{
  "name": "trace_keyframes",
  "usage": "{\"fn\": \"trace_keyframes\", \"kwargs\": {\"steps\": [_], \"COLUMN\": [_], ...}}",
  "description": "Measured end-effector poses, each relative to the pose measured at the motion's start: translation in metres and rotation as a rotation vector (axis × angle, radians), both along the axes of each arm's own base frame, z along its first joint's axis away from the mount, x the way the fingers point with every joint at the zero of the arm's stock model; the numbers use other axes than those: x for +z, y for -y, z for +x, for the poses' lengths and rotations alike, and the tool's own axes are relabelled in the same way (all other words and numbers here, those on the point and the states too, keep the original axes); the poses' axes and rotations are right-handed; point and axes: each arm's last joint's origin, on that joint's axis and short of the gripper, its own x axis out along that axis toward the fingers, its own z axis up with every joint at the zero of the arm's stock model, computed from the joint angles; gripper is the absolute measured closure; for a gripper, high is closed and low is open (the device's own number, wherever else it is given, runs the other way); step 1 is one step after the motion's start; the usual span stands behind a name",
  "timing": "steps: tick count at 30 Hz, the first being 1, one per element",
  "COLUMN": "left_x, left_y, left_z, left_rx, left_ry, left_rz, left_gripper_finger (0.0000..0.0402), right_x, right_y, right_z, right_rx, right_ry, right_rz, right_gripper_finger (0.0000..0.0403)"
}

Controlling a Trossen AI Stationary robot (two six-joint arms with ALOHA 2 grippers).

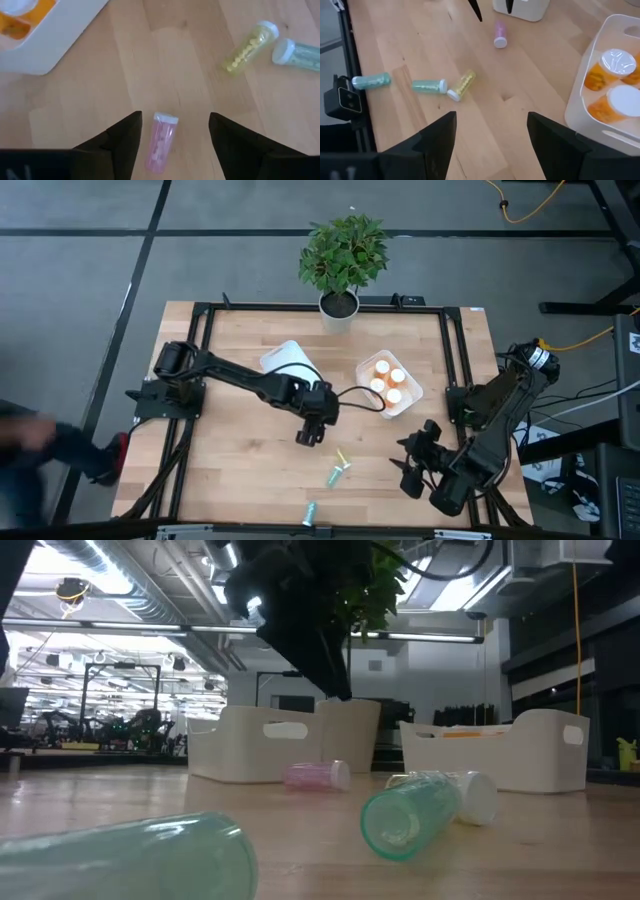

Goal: Pick and place medicine bottles into bin by pill shape (circle, oval)
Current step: Put the pink pill bottle into the left white bin

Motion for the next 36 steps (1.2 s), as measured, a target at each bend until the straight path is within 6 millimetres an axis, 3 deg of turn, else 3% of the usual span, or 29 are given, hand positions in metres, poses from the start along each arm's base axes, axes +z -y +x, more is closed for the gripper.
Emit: {"fn": "trace_keyframes", "kwargs": {"steps": [12, 28, 36], "left_x": [-0.055, -0.060, -0.076], "left_y": [0.001, 0.001, 0.002], "left_z": [0.016, 0.019, 0.022], "left_rx": [-0.015, -0.012, -0.011], "left_ry": [-0.104, -0.099, -0.134], "left_rz": [0.028, 0.037, 0.014], "left_gripper_finger": [0.0181, 0.0182, 0.0182], "right_x": [0.000, 0.000, 0.000], "right_y": [0.000, 0.000, 0.000], "right_z": [0.000, 0.000, 0.000], "right_rx": [0.002, 0.005, 0.005], "right_ry": [0.001, -0.001, -0.001], "right_rz": [0.000, -0.003, -0.004], "right_gripper_finger": [0.0157, 0.0157, 0.0157]}}
